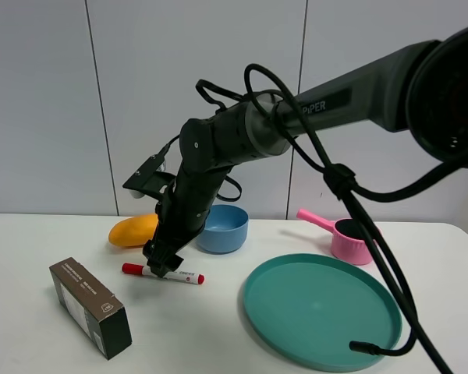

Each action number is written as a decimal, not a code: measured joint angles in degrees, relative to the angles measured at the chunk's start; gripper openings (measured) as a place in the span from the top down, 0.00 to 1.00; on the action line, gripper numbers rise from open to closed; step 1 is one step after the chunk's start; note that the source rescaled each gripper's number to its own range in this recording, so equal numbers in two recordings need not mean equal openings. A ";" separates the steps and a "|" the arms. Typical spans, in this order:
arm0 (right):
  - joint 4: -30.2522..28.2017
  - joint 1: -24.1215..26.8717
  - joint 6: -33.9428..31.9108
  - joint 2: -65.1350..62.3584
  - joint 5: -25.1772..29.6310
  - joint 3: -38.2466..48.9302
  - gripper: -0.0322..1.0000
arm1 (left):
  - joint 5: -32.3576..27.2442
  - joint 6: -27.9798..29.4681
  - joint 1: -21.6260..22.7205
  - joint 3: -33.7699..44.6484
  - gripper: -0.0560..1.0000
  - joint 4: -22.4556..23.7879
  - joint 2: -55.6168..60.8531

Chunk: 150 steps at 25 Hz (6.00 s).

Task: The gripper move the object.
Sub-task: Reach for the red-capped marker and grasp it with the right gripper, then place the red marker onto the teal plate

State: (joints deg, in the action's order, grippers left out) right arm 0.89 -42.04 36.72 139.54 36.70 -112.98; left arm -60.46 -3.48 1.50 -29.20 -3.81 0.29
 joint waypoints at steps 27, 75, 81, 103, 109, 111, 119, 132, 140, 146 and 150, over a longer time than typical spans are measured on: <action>10.03 2.15 1.49 3.97 -1.44 0.00 0.46 | 0.00 0.00 0.00 0.00 0.00 0.00 0.00; 11.64 2.23 -12.29 -16.44 26.65 -0.04 0.97 | 0.00 0.00 0.00 0.00 0.00 0.00 0.00; 6.91 2.23 -12.55 -22.12 32.43 -0.04 0.97 | 0.00 0.00 0.00 0.00 0.00 0.00 0.00; -0.05 2.47 -17.20 -36.21 33.13 15.48 0.97 | 0.00 0.00 0.00 0.00 0.00 0.00 0.00; -0.05 4.25 -24.88 -41.81 33.20 25.96 0.97 | 0.00 0.00 0.00 0.00 0.00 0.00 0.00; -0.05 5.16 -27.28 -43.92 33.20 29.86 0.97 | 0.00 0.00 0.00 0.00 0.00 0.00 0.00; -0.05 11.33 -27.86 -52.05 31.34 44.19 0.97 | 0.00 0.00 0.00 0.00 0.00 0.00 0.00; -0.05 20.20 -19.62 -54.30 -2.34 61.44 0.97 | 0.00 0.00 0.00 0.00 0.00 0.00 0.00; -0.05 20.25 -19.55 -46.11 -10.81 61.49 0.97 | 0.00 0.00 0.00 0.00 0.00 0.00 0.00; -0.05 20.25 -19.55 -38.75 -18.31 61.63 0.97 | 0.00 0.00 0.00 0.00 0.00 0.00 0.00; -0.05 20.25 -19.55 -35.35 -21.66 61.63 0.97 | 0.00 0.00 0.00 0.00 0.00 0.00 0.00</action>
State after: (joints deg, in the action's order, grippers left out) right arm 0.84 -21.79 17.17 104.18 15.05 -51.35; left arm -60.46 -3.48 1.50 -29.20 -3.81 0.29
